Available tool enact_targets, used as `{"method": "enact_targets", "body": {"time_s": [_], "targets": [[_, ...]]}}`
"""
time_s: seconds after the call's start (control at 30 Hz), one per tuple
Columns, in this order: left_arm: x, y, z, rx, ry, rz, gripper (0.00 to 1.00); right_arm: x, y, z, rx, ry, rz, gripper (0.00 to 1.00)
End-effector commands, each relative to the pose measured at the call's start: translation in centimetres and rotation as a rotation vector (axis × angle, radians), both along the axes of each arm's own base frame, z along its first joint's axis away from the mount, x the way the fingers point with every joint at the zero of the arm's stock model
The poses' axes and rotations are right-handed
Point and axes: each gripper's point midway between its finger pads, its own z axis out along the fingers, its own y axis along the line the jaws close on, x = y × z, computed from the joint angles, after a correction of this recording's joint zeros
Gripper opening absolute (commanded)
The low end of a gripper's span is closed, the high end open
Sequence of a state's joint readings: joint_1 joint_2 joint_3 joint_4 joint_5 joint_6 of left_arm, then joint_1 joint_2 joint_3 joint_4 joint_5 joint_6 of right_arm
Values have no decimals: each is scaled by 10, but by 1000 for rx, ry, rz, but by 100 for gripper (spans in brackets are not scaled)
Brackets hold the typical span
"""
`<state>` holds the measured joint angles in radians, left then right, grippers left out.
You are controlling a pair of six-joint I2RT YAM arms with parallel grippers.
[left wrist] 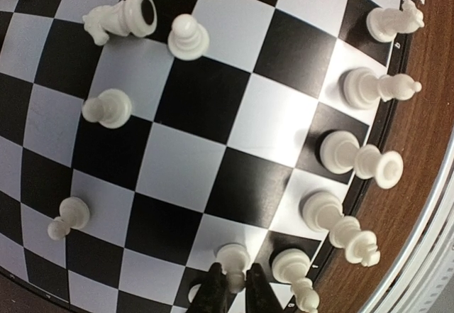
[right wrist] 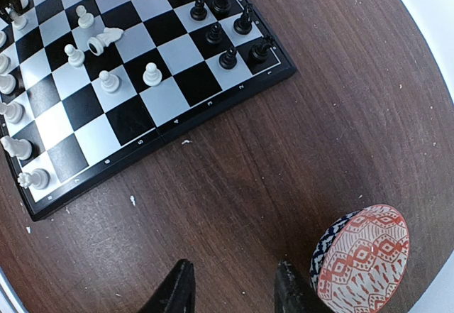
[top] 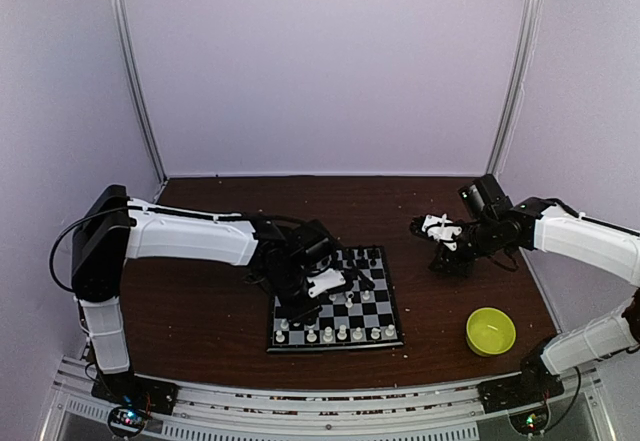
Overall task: Set up the chess pieces on the board
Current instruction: Place the pawn on c2, then pick up the pawn from the chessboard.
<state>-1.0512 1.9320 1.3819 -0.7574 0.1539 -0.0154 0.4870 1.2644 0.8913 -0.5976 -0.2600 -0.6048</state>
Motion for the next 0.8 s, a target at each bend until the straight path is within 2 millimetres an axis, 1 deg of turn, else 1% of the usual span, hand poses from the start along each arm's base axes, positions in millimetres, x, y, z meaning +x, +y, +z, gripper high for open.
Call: {"method": "enact_targets", "body": {"time_s": [0.0,0.13,0.2,0.43,0.53,0.63,0.77], "targets": [[1,-8,2,-13,-12,-22,12,3,1,3,-19,-11,3,37],[2,-7,6,-5,-22,-20,19,4,1,3,-19,-11,3,37],[4,-8,13,-15,-36,-19,22,3,1,2,-20,-9,4,38],[13,-13,57,-92,-109,-16,26,3,1,3,-20,-8,5,37],[39,-4,62,-48,-215,64,29,3,1,2,-21,-7,4,38],[63,5,59,-20,-242,163,30,3,1,2,-20,-7,3,38],[75,6,53,-9,-252,206,34,2,1,3,-20,-8,5,37]]}}
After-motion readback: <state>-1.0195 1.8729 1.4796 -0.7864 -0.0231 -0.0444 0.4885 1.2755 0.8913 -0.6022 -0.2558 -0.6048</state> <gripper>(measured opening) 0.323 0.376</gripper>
